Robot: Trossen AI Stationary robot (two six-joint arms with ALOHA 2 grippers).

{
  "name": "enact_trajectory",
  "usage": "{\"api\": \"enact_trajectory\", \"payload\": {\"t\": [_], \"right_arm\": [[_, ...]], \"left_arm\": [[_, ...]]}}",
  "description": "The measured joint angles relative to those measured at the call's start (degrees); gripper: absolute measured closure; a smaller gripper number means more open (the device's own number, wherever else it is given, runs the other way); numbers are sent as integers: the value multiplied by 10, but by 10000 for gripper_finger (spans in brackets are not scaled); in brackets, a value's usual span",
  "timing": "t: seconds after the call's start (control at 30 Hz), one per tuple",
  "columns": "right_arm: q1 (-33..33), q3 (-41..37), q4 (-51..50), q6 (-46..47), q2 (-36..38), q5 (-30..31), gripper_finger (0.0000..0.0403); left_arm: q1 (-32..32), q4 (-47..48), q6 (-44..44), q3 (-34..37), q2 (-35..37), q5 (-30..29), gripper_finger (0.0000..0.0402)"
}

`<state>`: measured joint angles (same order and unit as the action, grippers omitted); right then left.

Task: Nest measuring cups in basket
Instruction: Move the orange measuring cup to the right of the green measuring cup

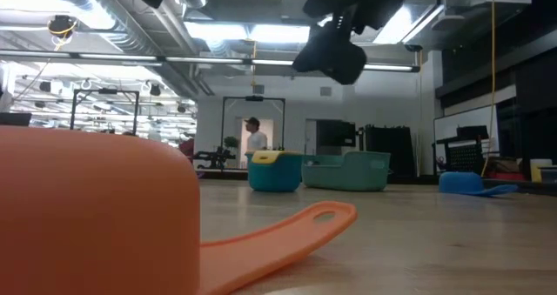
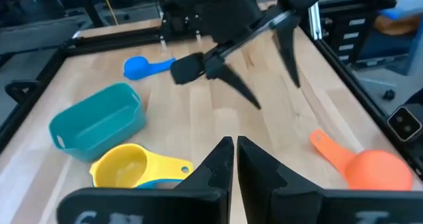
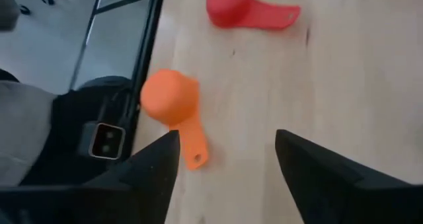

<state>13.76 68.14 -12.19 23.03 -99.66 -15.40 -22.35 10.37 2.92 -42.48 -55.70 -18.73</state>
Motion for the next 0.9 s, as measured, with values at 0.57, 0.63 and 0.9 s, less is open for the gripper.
{"api": "enact_trajectory", "payload": {"t": [0.57, 0.63, 0.9], "right_arm": [[59, 0, 44, 197, -96, -8, 151], [63, 0, 46, 220, -108, -9, 151], [65, 0, 63, 275, -144, -32, 151]], "left_arm": [[0, -3, -3, 0, 1, 2, 387], [0, -3, -3, 0, 1, 2, 385], [0, -3, 0, 0, 1, 2, 388]]}}
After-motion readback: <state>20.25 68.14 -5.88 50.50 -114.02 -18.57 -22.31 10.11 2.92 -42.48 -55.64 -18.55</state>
